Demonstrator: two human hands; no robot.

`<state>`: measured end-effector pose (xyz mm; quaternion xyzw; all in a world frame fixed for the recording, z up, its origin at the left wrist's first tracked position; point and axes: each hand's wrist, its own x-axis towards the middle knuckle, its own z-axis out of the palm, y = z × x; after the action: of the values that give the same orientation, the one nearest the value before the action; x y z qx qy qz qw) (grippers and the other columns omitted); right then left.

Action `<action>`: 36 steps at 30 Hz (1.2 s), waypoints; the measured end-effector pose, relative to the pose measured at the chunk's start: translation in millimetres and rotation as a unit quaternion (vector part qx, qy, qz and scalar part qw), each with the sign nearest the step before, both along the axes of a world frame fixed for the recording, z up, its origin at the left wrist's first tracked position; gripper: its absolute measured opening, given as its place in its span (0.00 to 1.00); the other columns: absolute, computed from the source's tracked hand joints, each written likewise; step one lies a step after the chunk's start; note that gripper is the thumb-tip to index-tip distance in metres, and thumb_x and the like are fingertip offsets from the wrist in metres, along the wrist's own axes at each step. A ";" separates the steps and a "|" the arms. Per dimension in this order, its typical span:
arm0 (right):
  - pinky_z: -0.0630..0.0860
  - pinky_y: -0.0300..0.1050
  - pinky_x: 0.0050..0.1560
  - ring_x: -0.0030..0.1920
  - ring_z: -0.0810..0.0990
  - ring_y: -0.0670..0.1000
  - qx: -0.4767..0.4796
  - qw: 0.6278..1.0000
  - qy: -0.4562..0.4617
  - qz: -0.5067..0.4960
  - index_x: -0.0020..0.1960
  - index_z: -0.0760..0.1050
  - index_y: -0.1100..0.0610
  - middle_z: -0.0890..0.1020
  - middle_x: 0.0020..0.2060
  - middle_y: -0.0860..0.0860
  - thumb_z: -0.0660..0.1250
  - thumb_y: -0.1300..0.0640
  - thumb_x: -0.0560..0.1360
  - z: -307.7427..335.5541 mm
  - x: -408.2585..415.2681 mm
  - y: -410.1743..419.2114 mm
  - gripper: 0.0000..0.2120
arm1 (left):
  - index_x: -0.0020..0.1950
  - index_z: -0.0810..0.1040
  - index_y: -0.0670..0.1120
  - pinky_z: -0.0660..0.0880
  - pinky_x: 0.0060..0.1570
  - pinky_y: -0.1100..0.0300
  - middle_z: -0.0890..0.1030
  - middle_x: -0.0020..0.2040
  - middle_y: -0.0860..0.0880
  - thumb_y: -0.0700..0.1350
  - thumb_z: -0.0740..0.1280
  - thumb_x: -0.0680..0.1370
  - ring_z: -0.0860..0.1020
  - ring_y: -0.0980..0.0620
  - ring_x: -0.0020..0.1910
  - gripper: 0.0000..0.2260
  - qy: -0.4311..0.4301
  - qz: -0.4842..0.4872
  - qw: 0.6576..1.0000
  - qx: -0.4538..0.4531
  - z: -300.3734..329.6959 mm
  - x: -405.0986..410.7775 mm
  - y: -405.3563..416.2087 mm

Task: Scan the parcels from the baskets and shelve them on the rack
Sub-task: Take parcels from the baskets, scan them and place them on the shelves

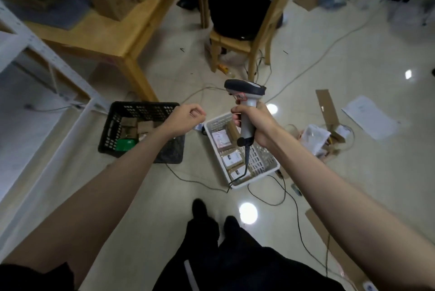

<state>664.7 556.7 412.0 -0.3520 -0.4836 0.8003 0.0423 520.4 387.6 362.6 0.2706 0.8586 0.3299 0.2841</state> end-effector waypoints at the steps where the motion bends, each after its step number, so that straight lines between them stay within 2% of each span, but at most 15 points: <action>1: 0.75 0.39 0.32 0.32 0.75 0.49 -0.007 1.000 -0.009 -0.013 0.55 0.70 0.62 0.75 0.38 0.56 0.64 0.73 0.76 -8.3 0.3 8.3 0.11 | 0.49 0.81 0.47 0.69 0.33 0.74 0.78 0.38 0.52 0.42 0.69 0.78 0.73 0.67 0.29 0.02 -0.006 -0.012 1.000 -0.004 -7.7 -3.5 10.1; 4: 0.76 0.40 0.31 0.31 0.75 0.49 -0.024 0.998 -0.037 -0.045 0.59 0.70 0.62 0.76 0.37 0.56 0.63 0.72 0.77 -33.2 -2.1 30.0 0.13 | 0.50 0.82 0.49 0.68 0.32 0.75 0.77 0.37 0.54 0.43 0.69 0.78 0.74 0.63 0.33 0.03 -0.028 -0.040 0.999 -0.015 -30.0 -15.7 37.1; 6: 0.75 0.40 0.32 0.32 0.74 0.49 -0.031 0.996 -0.053 -0.067 0.57 0.70 0.61 0.75 0.36 0.55 0.64 0.72 0.77 -47.9 -6.9 42.6 0.12 | 0.48 0.82 0.51 0.69 0.34 0.76 0.79 0.38 0.57 0.44 0.69 0.77 0.76 0.62 0.36 0.03 -0.045 -0.057 0.997 -0.021 -44.9 -26.8 54.7; 10: 0.73 0.42 0.34 0.32 0.73 0.50 -0.058 0.987 -0.086 -0.119 0.56 0.70 0.61 0.75 0.35 0.56 0.63 0.72 0.77 -77.2 -20.3 61.8 0.11 | 0.48 0.83 0.51 0.67 0.35 0.79 0.79 0.40 0.60 0.44 0.69 0.77 0.76 0.70 0.36 0.04 -0.093 -0.076 0.992 -0.034 -76.7 -51.4 88.3; 13: 0.74 0.43 0.36 0.32 0.73 0.50 -0.100 0.977 -0.107 -0.156 0.57 0.70 0.61 0.74 0.35 0.56 0.63 0.71 0.77 -101.6 -28.9 68.5 0.11 | 0.50 0.83 0.47 0.66 0.35 0.80 0.79 0.42 0.62 0.43 0.68 0.79 0.75 0.72 0.38 0.04 -0.120 -0.096 0.987 -0.047 -104.2 -65.6 107.6; 16: 0.75 0.41 0.33 0.32 0.73 0.50 -0.123 0.965 -0.130 -0.193 0.54 0.70 0.61 0.75 0.36 0.56 0.64 0.72 0.77 -126.3 -31.0 68.2 0.09 | 0.50 0.82 0.46 0.66 0.33 0.80 0.79 0.41 0.59 0.43 0.68 0.79 0.75 0.66 0.40 0.04 -0.144 -0.114 0.980 -0.071 -132.6 -70.5 122.0; 18: 0.75 0.41 0.31 0.32 0.74 0.50 -0.112 0.959 -0.154 -0.209 0.52 0.70 0.61 0.75 0.36 0.57 0.64 0.72 0.77 -146.0 -29.0 66.9 0.09 | 0.51 0.82 0.43 0.68 0.34 0.78 0.79 0.41 0.57 0.42 0.68 0.80 0.76 0.61 0.41 0.05 -0.163 -0.125 0.975 -0.083 -153.2 -69.4 129.1; 19: 0.74 0.42 0.31 0.32 0.74 0.51 -0.101 0.958 -0.166 -0.212 0.51 0.70 0.61 0.75 0.36 0.57 0.64 0.72 0.77 -157.0 -27.3 66.6 0.09 | 0.51 0.82 0.41 0.70 0.38 0.75 0.80 0.41 0.56 0.41 0.67 0.80 0.77 0.59 0.42 0.06 -0.171 -0.131 0.973 -0.086 -165.4 -68.0 131.4; 22: 0.73 0.45 0.31 0.31 0.74 0.52 -0.082 0.955 -0.191 -0.213 0.51 0.71 0.60 0.75 0.36 0.58 0.64 0.73 0.76 -190.2 -22.6 69.0 0.10 | 0.52 0.82 0.39 0.77 0.57 0.56 0.83 0.48 0.47 0.40 0.67 0.81 0.80 0.50 0.51 0.07 -0.203 -0.137 0.964 -0.104 -201.8 -58.6 135.6; 24: 0.73 0.44 0.32 0.31 0.74 0.51 -0.073 0.951 -0.209 -0.214 0.54 0.71 0.60 0.75 0.37 0.57 0.65 0.73 0.75 -215.4 -21.8 72.8 0.12 | 0.53 0.82 0.38 0.77 0.62 0.48 0.83 0.52 0.42 0.40 0.67 0.81 0.81 0.44 0.56 0.07 -0.230 -0.120 0.959 -0.110 -225.5 -51.1 138.1; 26: 0.73 0.43 0.32 0.30 0.75 0.49 -0.058 0.949 -0.229 -0.209 0.59 0.72 0.62 0.76 0.37 0.55 0.67 0.72 0.74 -243.7 -22.0 76.1 0.15 | 0.54 0.82 0.37 0.77 0.62 0.48 0.83 0.51 0.43 0.40 0.67 0.81 0.81 0.45 0.56 0.07 -0.244 -0.096 0.959 -0.109 -250.7 -43.0 139.0; 28: 0.74 0.42 0.33 0.30 0.76 0.48 -0.044 0.949 -0.246 -0.192 0.63 0.72 0.65 0.77 0.38 0.53 0.68 0.70 0.74 -276.8 -22.8 78.9 0.18 | 0.55 0.82 0.37 0.76 0.60 0.54 0.82 0.51 0.44 0.39 0.67 0.81 0.80 0.48 0.53 0.08 -0.251 -0.067 0.959 -0.111 -279.0 -33.7 139.7; 30: 0.76 0.42 0.34 0.30 0.77 0.47 -0.043 0.948 -0.255 -0.183 0.63 0.74 0.63 0.79 0.40 0.52 0.69 0.70 0.74 -311.2 -22.8 80.2 0.18 | 0.55 0.82 0.37 0.74 0.55 0.59 0.83 0.52 0.43 0.40 0.67 0.81 0.78 0.50 0.51 0.08 -0.255 -0.043 0.958 -0.122 -307.7 -23.9 138.7; 33: 0.76 0.44 0.37 0.32 0.78 0.48 -0.055 0.945 -0.270 -0.175 0.58 0.74 0.58 0.79 0.41 0.54 0.70 0.69 0.74 -365.2 -21.3 82.3 0.16 | 0.59 0.81 0.38 0.74 0.55 0.56 0.82 0.56 0.42 0.41 0.66 0.81 0.79 0.48 0.54 0.09 -0.277 -0.021 0.949 -0.151 -356.4 -12.5 136.6; 36: 0.76 0.44 0.37 0.33 0.78 0.49 -0.068 0.941 -0.292 -0.159 0.58 0.73 0.59 0.79 0.41 0.54 0.70 0.68 0.74 -419.3 -18.5 86.3 0.15 | 0.59 0.81 0.41 0.77 0.60 0.52 0.81 0.54 0.44 0.42 0.66 0.81 0.80 0.44 0.57 0.09 -0.289 0.005 0.941 -0.177 -407.4 -4.8 135.7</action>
<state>646.2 643.1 -7.4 -0.6442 -0.3568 0.6765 0.0019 515.5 523.3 -44.9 0.1045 0.7852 0.2384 0.5619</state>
